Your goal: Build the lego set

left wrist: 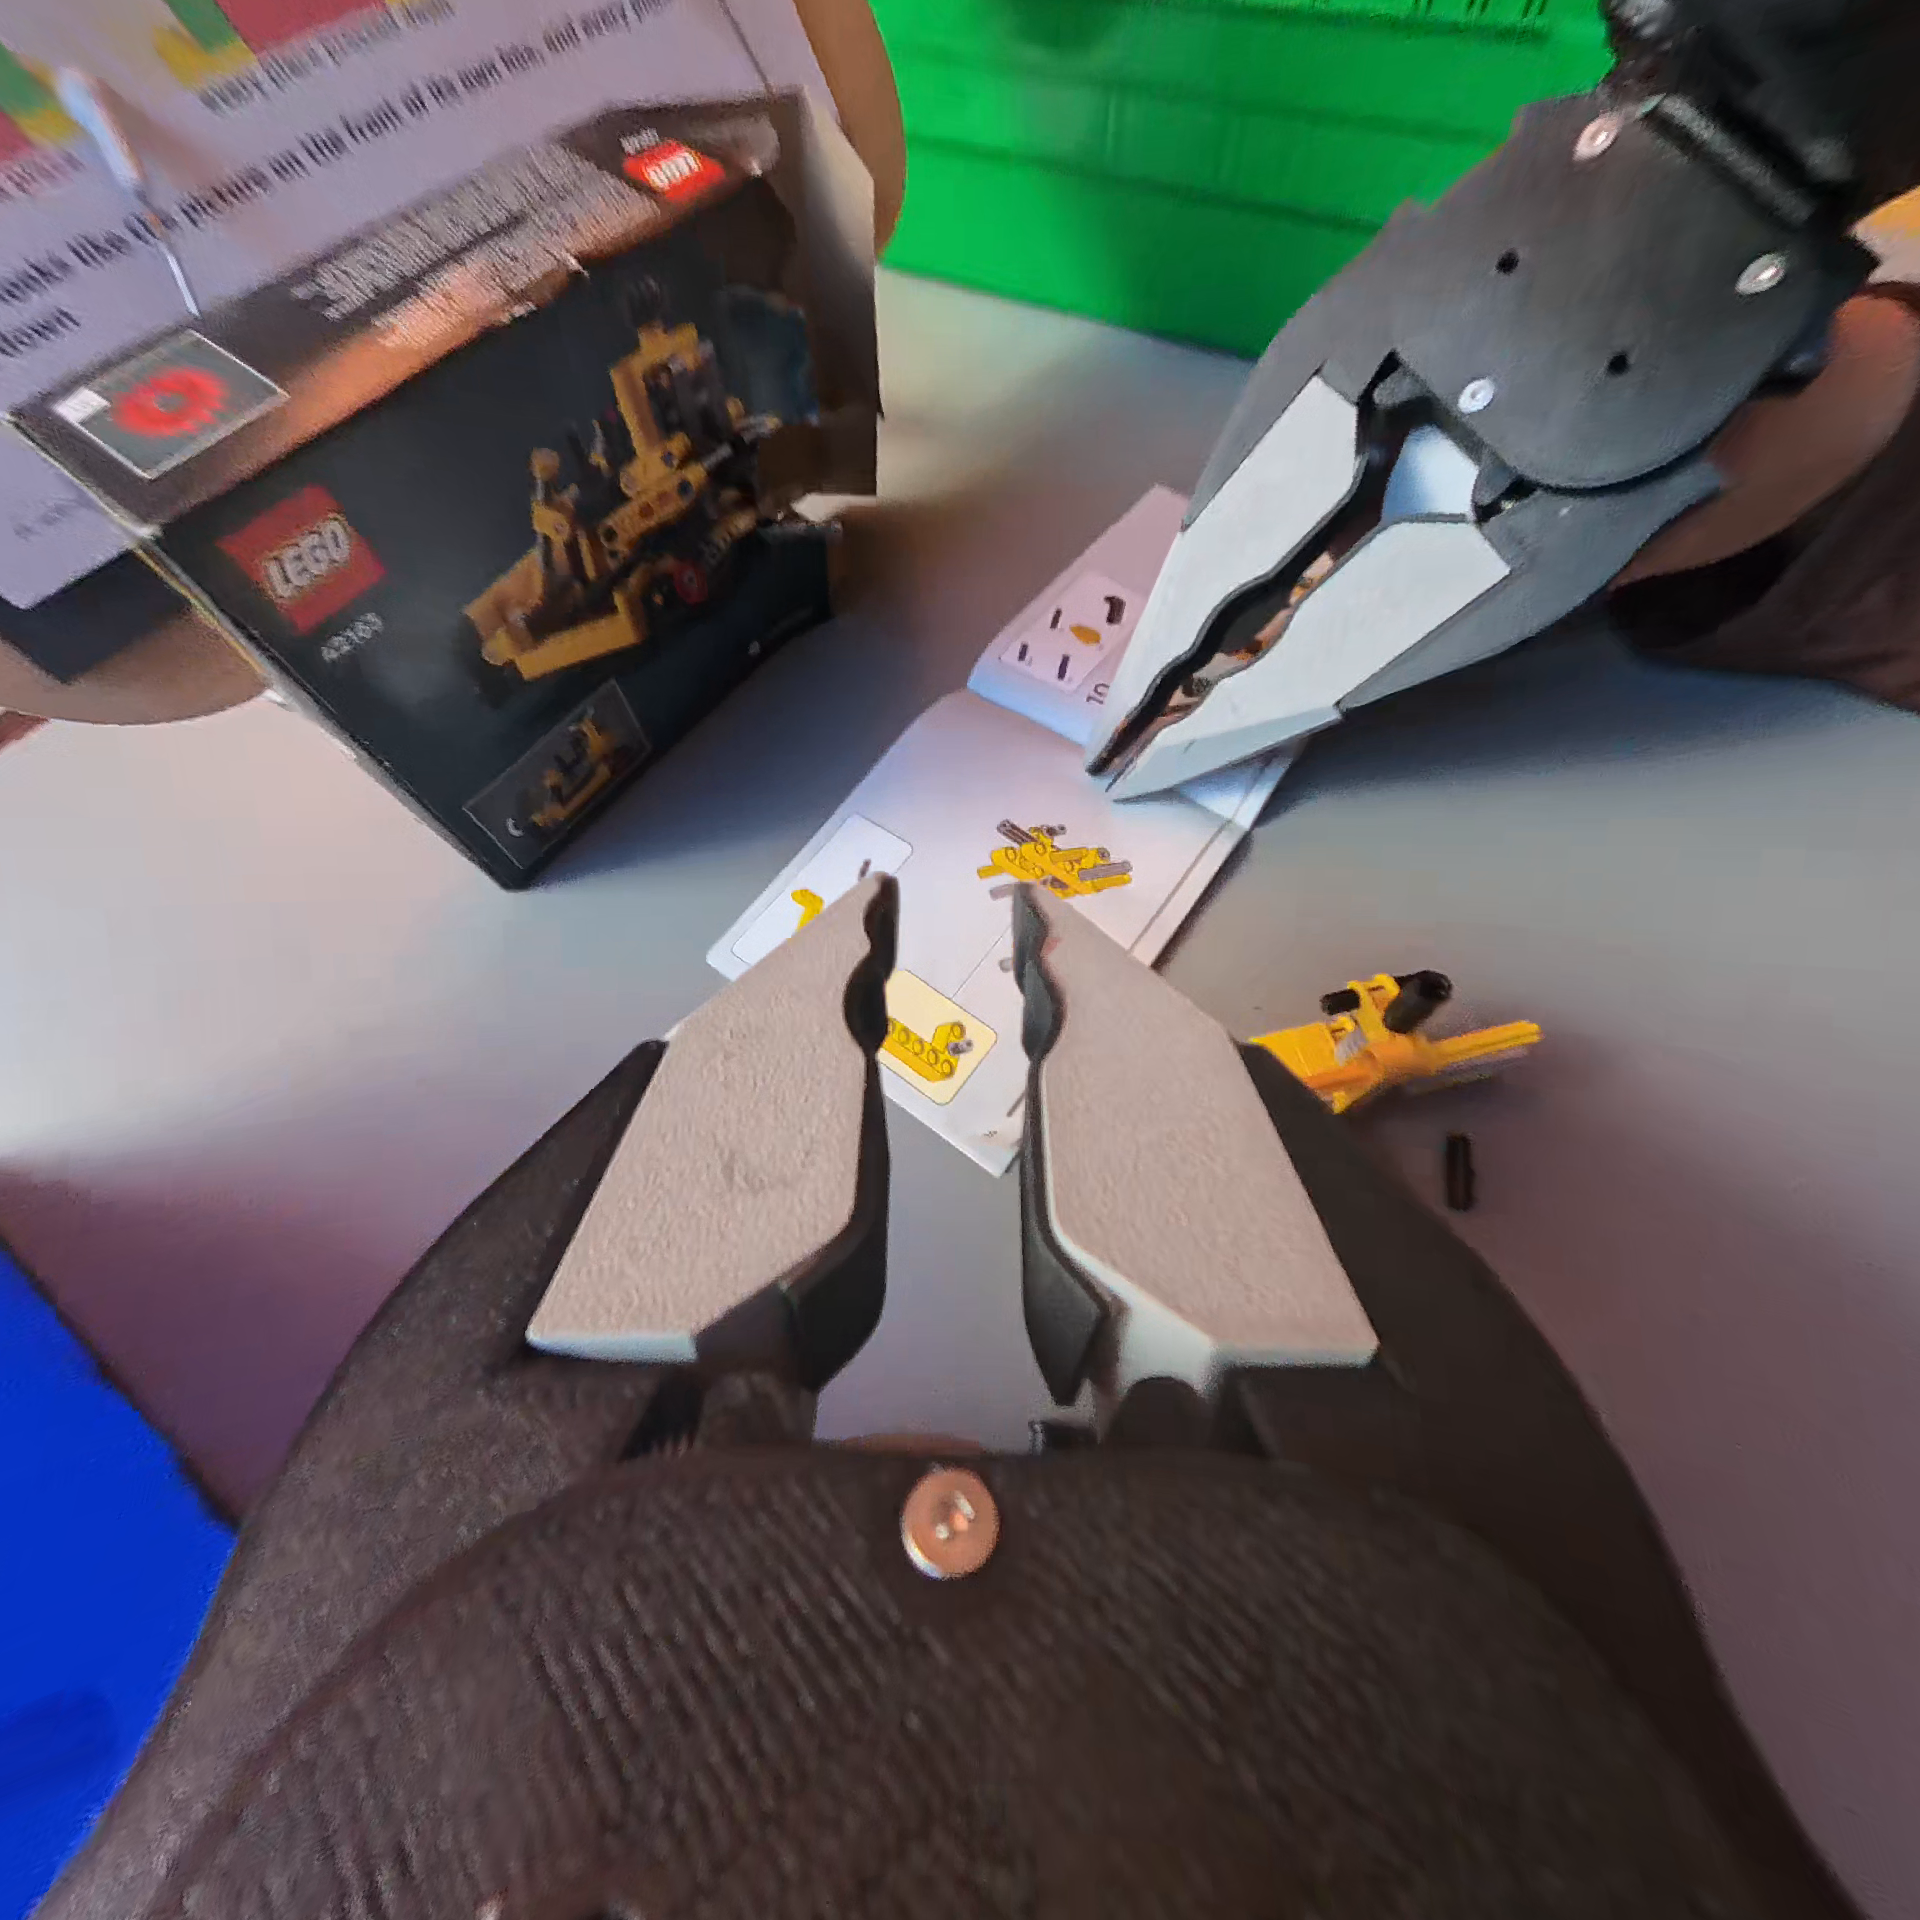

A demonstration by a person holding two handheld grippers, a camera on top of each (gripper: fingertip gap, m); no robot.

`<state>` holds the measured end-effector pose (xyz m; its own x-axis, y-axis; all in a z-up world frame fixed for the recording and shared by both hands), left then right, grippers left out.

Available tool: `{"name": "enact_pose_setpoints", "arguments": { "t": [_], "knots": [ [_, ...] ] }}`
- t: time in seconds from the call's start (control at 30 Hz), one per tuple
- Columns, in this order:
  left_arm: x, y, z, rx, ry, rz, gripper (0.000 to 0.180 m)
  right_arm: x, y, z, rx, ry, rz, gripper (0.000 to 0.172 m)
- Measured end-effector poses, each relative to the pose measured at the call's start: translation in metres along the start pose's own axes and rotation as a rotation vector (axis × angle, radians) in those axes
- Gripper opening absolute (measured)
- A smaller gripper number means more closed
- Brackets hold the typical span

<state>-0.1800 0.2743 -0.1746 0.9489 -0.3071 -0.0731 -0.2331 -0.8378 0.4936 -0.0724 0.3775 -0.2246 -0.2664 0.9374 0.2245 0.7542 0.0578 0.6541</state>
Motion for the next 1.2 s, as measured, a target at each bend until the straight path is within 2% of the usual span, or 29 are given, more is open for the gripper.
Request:
{"name": "enact_pose_setpoints", "arguments": {
  "t": [0.03,0.17,0.57,1.2],
  "knots": [
    [0.001,0.002,0.001,0.022,-0.001,-0.003,0.019,0.000,0.000,0.000,0.001,-0.002,-0.003,0.002],
    [0.011,0.008,0.007,0.044,0.016,0.062,0.020,0.000,-0.001,0.001,0.001,-0.009,-0.012,0.002],
    [0.016,0.009,0.028,-0.030,0.004,0.126,0.021,-0.001,-0.001,0.000,0.003,0.000,-0.003,0.001],
    [0.022,0.010,0.030,-0.051,0.002,0.153,0.024,-0.001,-0.001,0.000,0.004,0.002,-0.004,0.000]
  ]
}}
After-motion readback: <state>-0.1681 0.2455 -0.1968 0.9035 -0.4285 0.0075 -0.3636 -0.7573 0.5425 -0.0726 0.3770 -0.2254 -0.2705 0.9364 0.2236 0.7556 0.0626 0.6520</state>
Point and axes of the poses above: each gripper's, where its closed fingertips meet, y back along the fingers, z out of its underside, x = y × z across the jaws, the point moved 6 cm from there along y, back along the fingers
